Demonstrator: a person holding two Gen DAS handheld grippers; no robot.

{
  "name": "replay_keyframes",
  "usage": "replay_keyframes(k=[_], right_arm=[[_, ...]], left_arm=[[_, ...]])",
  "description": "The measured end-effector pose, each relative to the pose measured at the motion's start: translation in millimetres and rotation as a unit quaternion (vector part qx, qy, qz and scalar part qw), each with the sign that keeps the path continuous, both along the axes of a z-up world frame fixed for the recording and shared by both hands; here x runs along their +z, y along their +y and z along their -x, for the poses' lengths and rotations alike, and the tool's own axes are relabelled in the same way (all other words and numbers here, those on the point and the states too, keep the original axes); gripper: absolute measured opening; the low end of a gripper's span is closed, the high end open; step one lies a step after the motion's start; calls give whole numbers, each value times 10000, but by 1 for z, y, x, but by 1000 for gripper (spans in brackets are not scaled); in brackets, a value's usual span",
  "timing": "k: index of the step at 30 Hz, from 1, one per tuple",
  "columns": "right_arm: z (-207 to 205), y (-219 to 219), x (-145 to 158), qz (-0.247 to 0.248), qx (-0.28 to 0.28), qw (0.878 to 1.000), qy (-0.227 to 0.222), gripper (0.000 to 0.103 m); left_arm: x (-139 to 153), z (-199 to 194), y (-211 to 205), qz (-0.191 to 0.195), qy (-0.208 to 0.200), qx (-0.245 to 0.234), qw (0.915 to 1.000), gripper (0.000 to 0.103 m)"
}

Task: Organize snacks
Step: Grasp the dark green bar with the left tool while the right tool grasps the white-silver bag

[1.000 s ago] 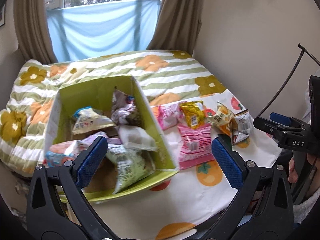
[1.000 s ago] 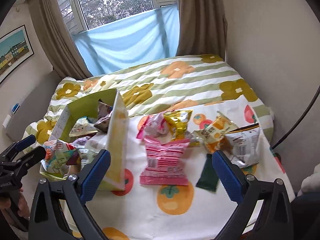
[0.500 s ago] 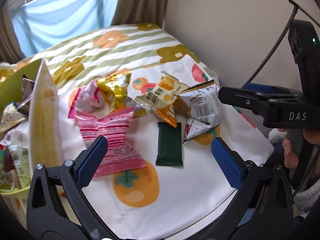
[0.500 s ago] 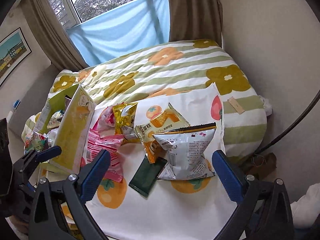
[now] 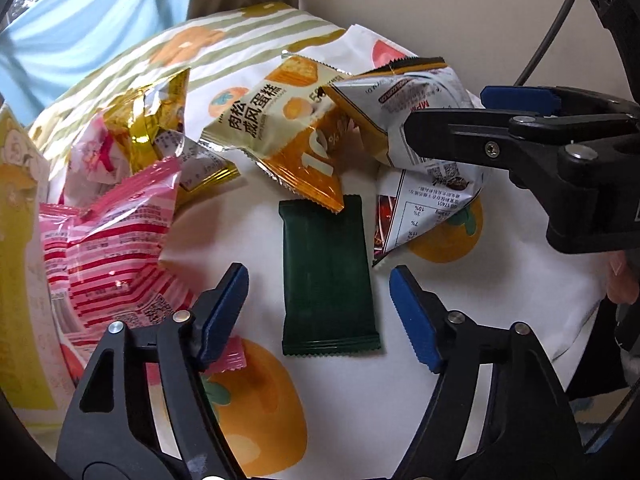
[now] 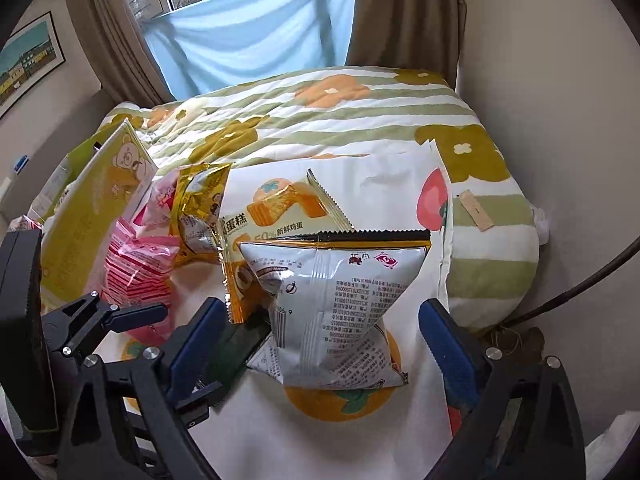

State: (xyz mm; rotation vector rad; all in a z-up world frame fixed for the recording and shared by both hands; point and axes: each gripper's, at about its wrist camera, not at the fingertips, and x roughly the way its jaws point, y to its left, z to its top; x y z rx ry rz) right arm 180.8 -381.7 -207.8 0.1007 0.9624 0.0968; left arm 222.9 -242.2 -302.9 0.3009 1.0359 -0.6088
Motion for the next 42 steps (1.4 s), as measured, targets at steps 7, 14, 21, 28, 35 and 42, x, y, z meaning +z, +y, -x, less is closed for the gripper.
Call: replay_keyframes(k=[7,14,21,28,35,42], right_arm=[[-1,-1,-11,20,-68,10000,60,93],[-4,4,-16,165,-76,9998,89,93],[-9,8,-22,296,1,9993,212,85],[-14,4,-33,195,-74,9992,327,78],[-11,8,-31,192,38,9993,304,61],[1,5,-19,105,33,9997,230,59]], left_arm=[[-13,1,-9,-288,-5,-342,9990,57],[-10,-5,-13,-419,136,-663,9968,44],[-6,-13,-8,-421,287,-618,9968,42],[-4,-13,10,-433,392,-519,9969,42],[4,-16,6,-385,355,-435,9977,42],[24,-3,18,-274,299,-257,9988,42]])
